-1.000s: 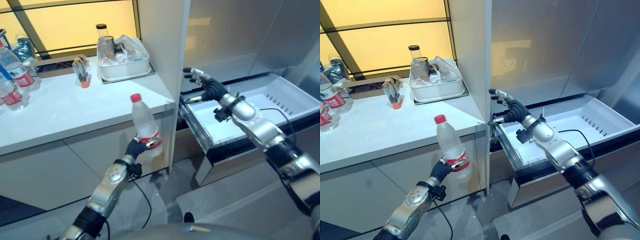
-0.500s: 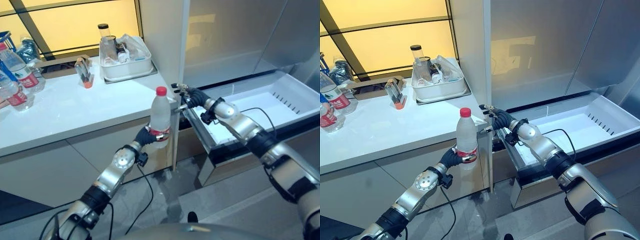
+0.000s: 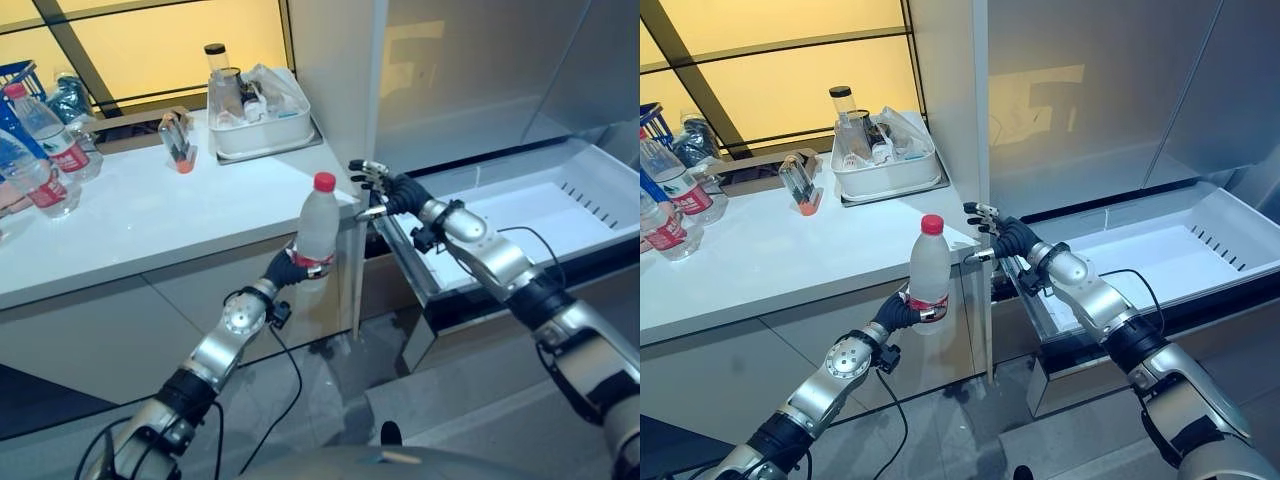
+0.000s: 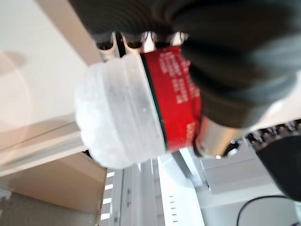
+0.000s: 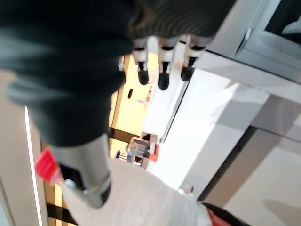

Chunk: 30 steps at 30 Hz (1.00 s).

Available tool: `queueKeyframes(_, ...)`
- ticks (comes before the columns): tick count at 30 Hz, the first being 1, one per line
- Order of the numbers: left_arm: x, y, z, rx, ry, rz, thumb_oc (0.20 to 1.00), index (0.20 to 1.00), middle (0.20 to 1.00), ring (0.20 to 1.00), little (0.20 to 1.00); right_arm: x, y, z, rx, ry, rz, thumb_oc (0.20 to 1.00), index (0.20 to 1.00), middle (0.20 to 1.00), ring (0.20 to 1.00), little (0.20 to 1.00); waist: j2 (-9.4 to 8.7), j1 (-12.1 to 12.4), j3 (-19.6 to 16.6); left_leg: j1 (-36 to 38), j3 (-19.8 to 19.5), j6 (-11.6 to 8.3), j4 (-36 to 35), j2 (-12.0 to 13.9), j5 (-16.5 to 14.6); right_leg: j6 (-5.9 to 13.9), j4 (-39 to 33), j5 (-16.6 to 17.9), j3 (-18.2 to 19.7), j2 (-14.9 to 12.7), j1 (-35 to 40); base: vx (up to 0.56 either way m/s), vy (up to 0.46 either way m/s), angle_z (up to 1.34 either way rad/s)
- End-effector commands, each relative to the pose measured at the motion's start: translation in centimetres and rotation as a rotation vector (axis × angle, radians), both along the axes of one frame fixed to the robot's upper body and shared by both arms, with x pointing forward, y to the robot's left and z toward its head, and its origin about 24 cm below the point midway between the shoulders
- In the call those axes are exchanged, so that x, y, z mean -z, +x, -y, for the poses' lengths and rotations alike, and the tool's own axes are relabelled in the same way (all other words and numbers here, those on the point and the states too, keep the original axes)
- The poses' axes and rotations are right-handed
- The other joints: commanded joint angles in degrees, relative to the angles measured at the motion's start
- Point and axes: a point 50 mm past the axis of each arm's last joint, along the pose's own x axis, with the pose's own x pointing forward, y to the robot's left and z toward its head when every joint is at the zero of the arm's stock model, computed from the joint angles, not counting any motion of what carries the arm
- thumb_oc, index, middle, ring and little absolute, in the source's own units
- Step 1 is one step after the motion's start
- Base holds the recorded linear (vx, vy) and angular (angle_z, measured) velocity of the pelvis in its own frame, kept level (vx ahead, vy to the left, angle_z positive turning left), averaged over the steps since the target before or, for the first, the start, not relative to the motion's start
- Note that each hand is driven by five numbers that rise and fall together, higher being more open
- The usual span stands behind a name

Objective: Take the drinks into the refrigerator

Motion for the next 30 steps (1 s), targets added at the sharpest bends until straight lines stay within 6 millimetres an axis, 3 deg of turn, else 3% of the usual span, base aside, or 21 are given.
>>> queueKeyframes(1, -6.9, 3.1, 2.1, 0.068, -0.070, 0.320, 0.200, 0.200, 0.200, 0.200, 0.200, -2.8, 0.1, -1.6, -0.114, 0.182, 0.013, 1.000, 1.000, 1.000, 1.000, 1.000, -2.96, 1.55, -1.59, -1.64, -0.33, 2.96, 0.01, -3.26, -0.19, 2.88, 3.37, -9.02, -1.38, -0.69, 6.57, 0.00, 0.000, 0.00)
queueKeyframes(5, -6.6, 3.6, 2.1, 0.046, -0.057, 0.316, 0.200, 0.200, 0.200, 0.200, 0.200, -3.9, -0.6, -2.5, -0.188, 0.182, 0.032, 1.000, 1.000, 1.000, 1.000, 1.000, -3.12, 1.30, -1.80, -1.55, -0.21, 2.83, 0.01, -3.18, -0.23, 2.83, 3.34, -9.08, -1.40, -0.62, 6.72, 0.00, 0.000, 0.00)
queueKeyframes(10, -6.9, 3.8, 1.3, -0.002, -0.079, 0.327, 0.200, 0.200, 0.200, 0.200, 0.200, -4.8, -1.3, -2.0, -0.199, 0.154, 0.095, 1.000, 1.000, 1.000, 1.000, 1.000, -3.03, 0.88, -1.99, -1.56, -0.12, 2.79, 0.01, -3.05, -0.19, 2.86, 3.68, -9.11, -1.30, -0.54, 6.48, 0.00, 0.000, 0.00)
queueKeyframes(14, -7.3, 4.0, 1.1, -0.013, -0.078, 0.339, 0.200, 0.200, 0.200, 0.200, 0.200, -4.7, -0.7, -1.6, -0.126, 0.093, 0.140, 1.000, 1.000, 1.000, 1.000, 1.000, -2.95, 0.81, -2.10, -1.40, 0.08, 2.82, 0.01, -2.90, -0.18, 2.79, 3.87, -9.16, -1.13, -0.42, 6.53, 0.00, 0.000, 0.00)
queueKeyframes(24, -7.2, 5.1, 3.2, 0.006, -0.046, 0.321, 0.200, 0.200, 0.200, 0.200, 0.200, -5.3, 0.7, -5.9, -0.083, 0.019, 0.224, 1.000, 1.000, 1.000, 1.000, 1.000, -2.75, 0.60, -2.91, -1.18, 0.42, 2.91, 0.26, -2.74, -0.24, 2.61, 3.84, -9.13, -0.73, -0.26, 6.55, 0.00, -0.002, -0.01)
queueKeyframes(30, -8.5, 5.6, 3.8, 0.013, -0.023, 0.376, 0.200, 0.200, 0.200, 0.200, 0.200, -5.3, 2.2, -6.1, 0.007, -0.020, 0.249, 1.000, 1.000, 1.000, 1.000, 1.000, -2.71, 0.87, -2.81, -1.39, 0.33, 3.15, 0.33, -3.06, -0.21, 2.70, 3.82, -8.98, -0.78, -0.41, 6.61, -0.01, 0.004, 0.00)
